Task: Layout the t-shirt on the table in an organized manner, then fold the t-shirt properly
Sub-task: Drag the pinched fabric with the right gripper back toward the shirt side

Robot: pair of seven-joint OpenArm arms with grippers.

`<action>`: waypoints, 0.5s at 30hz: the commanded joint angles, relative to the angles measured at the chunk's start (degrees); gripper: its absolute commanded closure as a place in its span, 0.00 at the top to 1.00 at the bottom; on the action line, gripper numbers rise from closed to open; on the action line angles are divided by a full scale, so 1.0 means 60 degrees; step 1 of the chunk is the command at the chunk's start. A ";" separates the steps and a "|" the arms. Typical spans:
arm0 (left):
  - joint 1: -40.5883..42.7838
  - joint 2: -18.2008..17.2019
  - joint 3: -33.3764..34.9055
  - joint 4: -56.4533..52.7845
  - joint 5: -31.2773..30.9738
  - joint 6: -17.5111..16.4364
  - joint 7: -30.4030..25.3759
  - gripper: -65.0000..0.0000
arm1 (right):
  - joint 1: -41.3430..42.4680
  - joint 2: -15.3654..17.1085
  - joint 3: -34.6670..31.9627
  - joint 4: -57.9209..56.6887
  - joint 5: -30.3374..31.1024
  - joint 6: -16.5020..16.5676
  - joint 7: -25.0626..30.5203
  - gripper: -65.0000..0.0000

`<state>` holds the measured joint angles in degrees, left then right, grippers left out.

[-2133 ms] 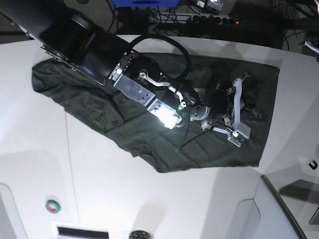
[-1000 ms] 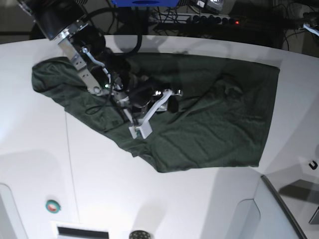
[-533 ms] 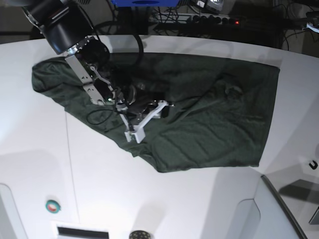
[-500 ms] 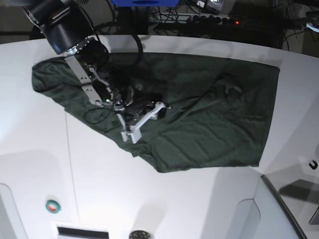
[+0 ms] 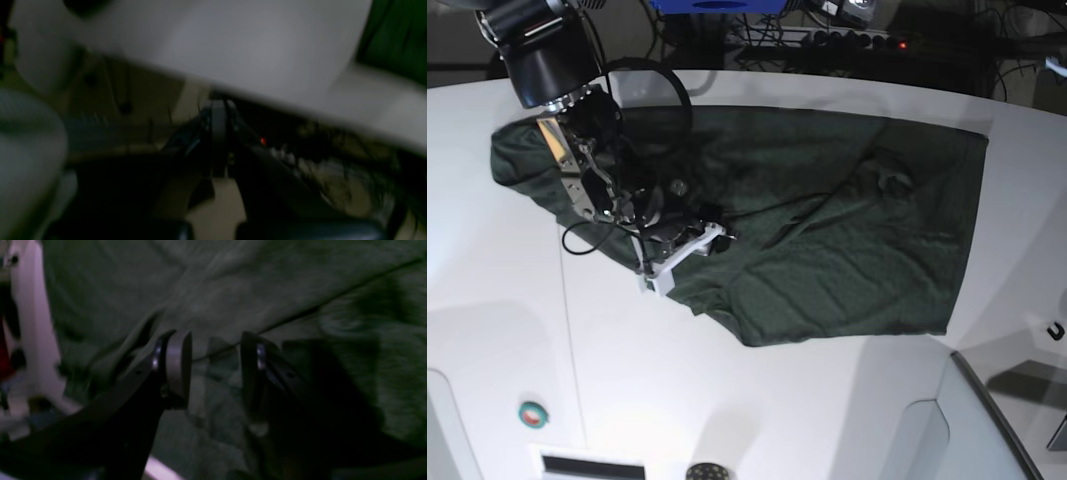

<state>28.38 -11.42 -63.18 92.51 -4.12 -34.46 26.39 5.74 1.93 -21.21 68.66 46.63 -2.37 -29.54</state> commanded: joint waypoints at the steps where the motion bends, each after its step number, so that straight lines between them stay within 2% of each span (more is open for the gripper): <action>1: -0.0064 0.0006 -0.0013 0.0501 -0.0127 0.0065 -0.0216 0.00 | 0.0121 -0.0066 0.0026 0.0358 0.0147 0.0403 0.0066 0.34; 5: -0.0342 0.0138 0.1453 0.1585 -0.0053 0.0065 -0.0216 0.00 | -0.0231 -0.0022 0.0099 0.0959 0.0118 0.0754 0.0081 0.34; 9: -0.0444 0.0065 0.3343 0.2054 -0.0039 0.0109 -0.0216 0.03 | -0.0407 0.0447 0.0085 0.1340 0.0147 0.0798 0.0081 0.34; 13: -0.0972 -0.0097 0.4691 0.1878 0.0445 0.0109 -0.0216 0.48 | -0.0685 0.0916 0.0114 0.1809 0.0147 0.0798 0.0081 0.34; 15: -0.1265 -0.0082 0.5277 0.1717 0.0972 0.0109 -0.0216 0.63 | -0.0773 0.1150 0.0114 0.2029 0.0147 0.0798 0.0081 0.34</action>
<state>20.78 -11.27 -31.29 102.08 2.42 -34.02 26.22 0.21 8.62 -20.62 79.61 46.78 1.56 -29.98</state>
